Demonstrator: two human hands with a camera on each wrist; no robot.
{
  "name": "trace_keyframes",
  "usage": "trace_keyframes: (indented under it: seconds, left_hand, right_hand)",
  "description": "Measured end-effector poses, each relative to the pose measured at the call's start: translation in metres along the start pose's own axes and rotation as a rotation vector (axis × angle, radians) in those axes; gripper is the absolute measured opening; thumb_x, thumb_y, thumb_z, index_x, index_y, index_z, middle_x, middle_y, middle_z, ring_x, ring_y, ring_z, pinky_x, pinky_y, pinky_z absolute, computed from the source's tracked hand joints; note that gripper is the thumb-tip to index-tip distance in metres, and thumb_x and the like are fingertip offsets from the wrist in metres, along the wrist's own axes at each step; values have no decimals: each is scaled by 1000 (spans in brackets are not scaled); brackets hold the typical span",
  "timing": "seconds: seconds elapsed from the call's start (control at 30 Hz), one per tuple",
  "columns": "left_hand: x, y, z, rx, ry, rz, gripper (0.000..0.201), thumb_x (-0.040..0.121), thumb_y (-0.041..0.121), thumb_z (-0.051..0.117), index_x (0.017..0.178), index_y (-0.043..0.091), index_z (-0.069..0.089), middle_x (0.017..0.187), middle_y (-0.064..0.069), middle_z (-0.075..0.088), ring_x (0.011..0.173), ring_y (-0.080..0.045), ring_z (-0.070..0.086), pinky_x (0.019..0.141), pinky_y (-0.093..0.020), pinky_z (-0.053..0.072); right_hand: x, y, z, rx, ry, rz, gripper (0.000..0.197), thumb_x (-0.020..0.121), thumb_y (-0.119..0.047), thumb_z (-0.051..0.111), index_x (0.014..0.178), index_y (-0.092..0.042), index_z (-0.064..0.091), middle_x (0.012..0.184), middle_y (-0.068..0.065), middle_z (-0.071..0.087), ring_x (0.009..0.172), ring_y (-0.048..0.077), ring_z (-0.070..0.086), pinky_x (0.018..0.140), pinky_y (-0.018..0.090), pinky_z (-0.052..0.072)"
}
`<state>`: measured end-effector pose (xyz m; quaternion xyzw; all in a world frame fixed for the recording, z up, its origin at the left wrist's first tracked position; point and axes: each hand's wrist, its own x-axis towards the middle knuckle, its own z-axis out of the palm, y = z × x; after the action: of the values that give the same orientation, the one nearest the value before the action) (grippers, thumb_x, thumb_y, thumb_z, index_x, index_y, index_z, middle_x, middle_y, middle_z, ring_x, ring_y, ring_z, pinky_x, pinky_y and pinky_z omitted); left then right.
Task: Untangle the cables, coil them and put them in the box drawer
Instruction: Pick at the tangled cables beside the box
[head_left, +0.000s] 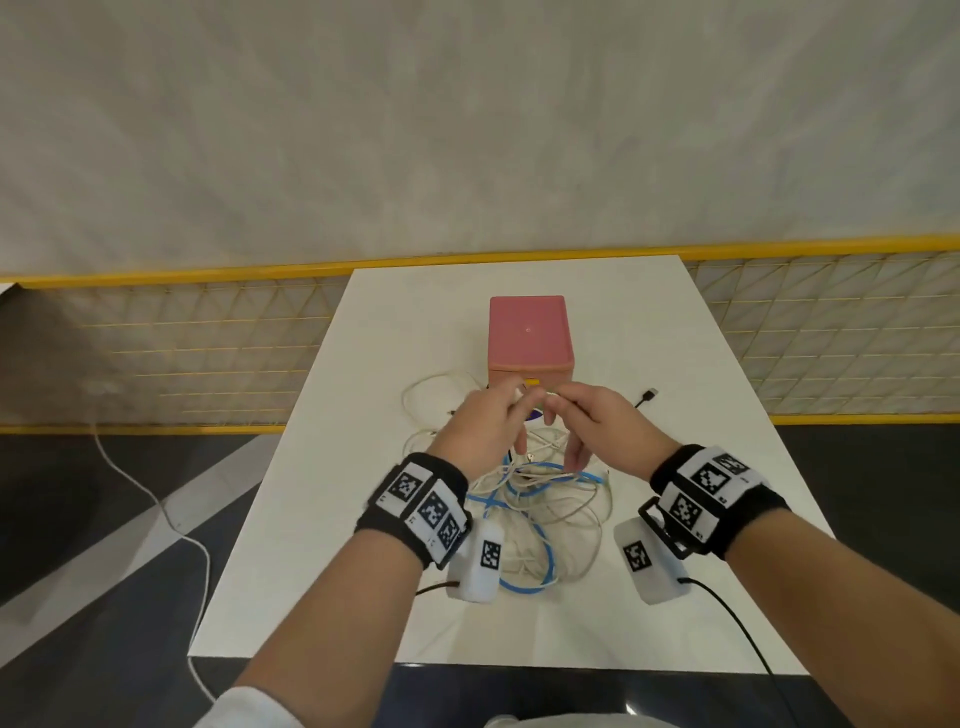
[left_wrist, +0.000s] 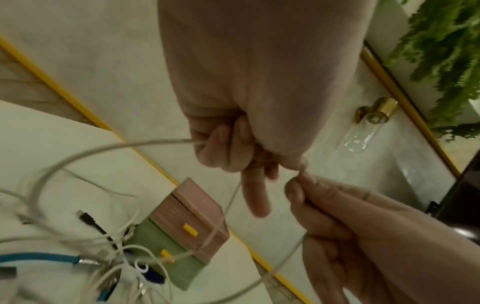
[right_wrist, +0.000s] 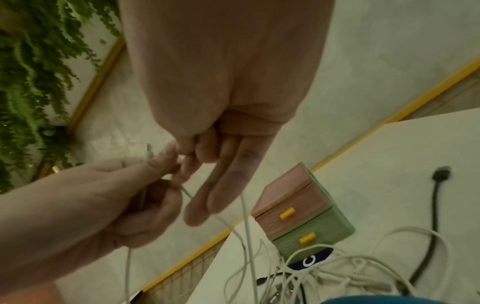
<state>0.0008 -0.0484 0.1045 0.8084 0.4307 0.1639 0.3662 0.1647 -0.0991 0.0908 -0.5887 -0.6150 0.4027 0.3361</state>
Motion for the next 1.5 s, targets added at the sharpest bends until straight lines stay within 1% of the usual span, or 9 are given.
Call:
trace_keyframes:
  seconds: [0.23, 0.37, 0.47, 0.73, 0.87, 0.97, 1.27, 1.4, 1.5]
  left_hand:
    - [10, -13, -45, -67, 589, 28, 12, 101, 28, 45, 95, 19, 50, 60, -4, 64, 45, 0, 49, 53, -18, 35]
    - [3, -6, -20, 16, 299, 102, 30, 102, 32, 42, 132, 32, 44, 66, 0, 68, 45, 1, 52, 51, -18, 42]
    - [2, -4, -7, 98, 32, 65, 29, 100, 41, 44, 113, 19, 58, 68, -5, 69, 51, -5, 55, 60, -24, 42]
    - [12, 0, -62, -42, 621, 122, 13, 102, 27, 45, 95, 18, 52, 59, -9, 62, 49, -9, 50, 57, -22, 41]
    - [3, -4, -39, 121, 277, 72, 37, 103, 31, 41, 139, 40, 40, 64, 0, 65, 50, -7, 57, 56, -24, 50]
    - [-2, -9, -11, 234, -38, 46, 26, 100, 40, 44, 116, 25, 59, 68, -5, 67, 57, -10, 63, 64, -31, 53]
    - [8, -19, -34, 171, 441, 117, 23, 100, 36, 46, 99, 15, 56, 62, -12, 63, 59, -33, 60, 62, -43, 53]
    - [1, -14, -17, 250, 119, 55, 29, 101, 39, 42, 129, 32, 48, 69, -5, 66, 63, -24, 63, 66, -37, 55]
    - [-1, -8, -11, 340, -12, 33, 33, 100, 43, 42, 104, 14, 57, 66, -5, 58, 72, -29, 64, 73, -41, 54]
  right_hand:
    - [-7, 23, 7, 94, -35, 103, 29, 102, -23, 29, 82, -11, 45, 75, 8, 38, 58, 36, 66, 44, 29, 50]
    - [-3, 12, 12, 79, -29, 46, 28, 102, -22, 31, 80, -13, 47, 74, 4, 41, 58, 33, 67, 47, 31, 53]
    - [1, 2, 12, 82, -11, -25, 26, 102, -21, 33, 84, -9, 48, 73, 3, 46, 59, 32, 67, 51, 33, 56]
    - [2, 39, 35, 144, -55, 96, 31, 102, -17, 28, 77, -11, 45, 70, 2, 49, 78, 25, 66, 87, 51, 55]
    - [7, 33, 37, 150, -45, 85, 31, 102, -18, 31, 75, -13, 45, 73, 3, 50, 74, 20, 61, 90, 47, 54]
    - [10, 22, 31, 9, -38, 16, 27, 102, -21, 33, 84, -13, 52, 75, 0, 54, 74, 19, 66, 82, 36, 56]
    - [6, 37, 33, 81, 11, 59, 29, 102, -19, 30, 79, -12, 46, 69, 8, 60, 65, 18, 64, 79, 42, 57]
    - [9, 29, 30, 25, 25, 35, 29, 101, -23, 33, 81, -10, 48, 72, 12, 60, 70, 22, 67, 77, 37, 58]
    - [9, 24, 27, -38, 45, -20, 29, 101, -23, 33, 86, -5, 50, 72, 11, 62, 70, 20, 67, 73, 28, 56]
